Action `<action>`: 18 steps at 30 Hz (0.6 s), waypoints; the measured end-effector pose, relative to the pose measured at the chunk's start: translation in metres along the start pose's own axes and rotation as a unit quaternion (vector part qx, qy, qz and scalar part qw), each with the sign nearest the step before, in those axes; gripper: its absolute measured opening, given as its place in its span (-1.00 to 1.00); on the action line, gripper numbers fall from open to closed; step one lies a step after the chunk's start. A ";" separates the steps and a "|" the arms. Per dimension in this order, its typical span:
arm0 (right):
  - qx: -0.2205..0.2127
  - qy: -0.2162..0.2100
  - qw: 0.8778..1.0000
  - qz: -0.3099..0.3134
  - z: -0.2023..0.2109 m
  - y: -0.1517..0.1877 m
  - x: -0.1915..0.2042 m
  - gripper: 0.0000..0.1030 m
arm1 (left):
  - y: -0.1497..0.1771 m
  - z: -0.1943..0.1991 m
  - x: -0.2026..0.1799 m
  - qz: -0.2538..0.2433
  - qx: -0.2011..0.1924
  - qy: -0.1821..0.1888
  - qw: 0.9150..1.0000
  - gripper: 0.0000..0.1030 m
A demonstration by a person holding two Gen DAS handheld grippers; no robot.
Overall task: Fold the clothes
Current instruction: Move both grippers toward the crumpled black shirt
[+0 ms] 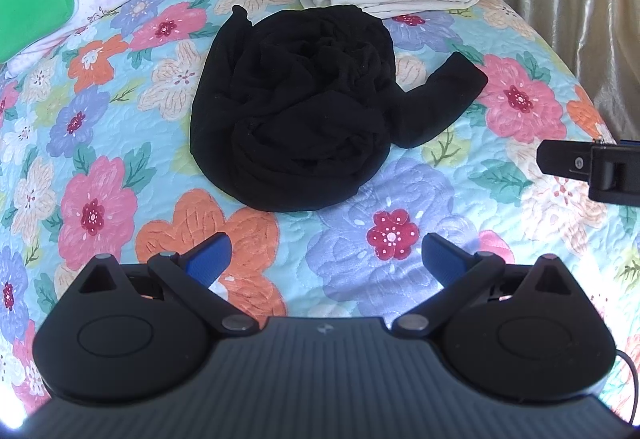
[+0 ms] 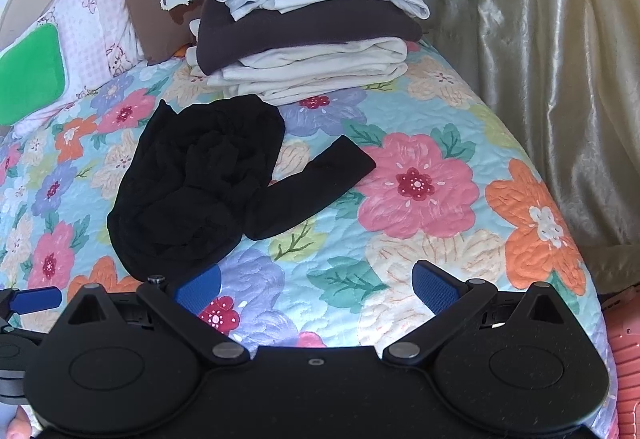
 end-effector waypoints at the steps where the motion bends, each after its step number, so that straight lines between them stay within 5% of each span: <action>1: 0.000 0.000 1.000 0.001 0.000 0.000 0.000 1.00 | 0.000 0.000 0.000 0.001 0.000 0.000 1.000 1.00; 16: 0.007 0.000 1.000 0.009 -0.007 0.003 0.001 1.00 | 0.004 -0.008 0.001 0.004 0.005 0.002 1.000 1.00; 18: -0.002 -0.024 1.000 0.004 -0.012 0.003 0.001 1.00 | 0.007 -0.012 0.004 0.005 0.000 -0.005 1.000 1.00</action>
Point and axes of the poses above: each gripper's, at about its wrist camera, not at the fingertips, and z roughly against the way its jaws point, x to its left, y to its underside, the point moved 8 cm from there along -z, roughly the way its jaws point, and after that the axes turned 13 degrees about -z, right-handed, at the moved point
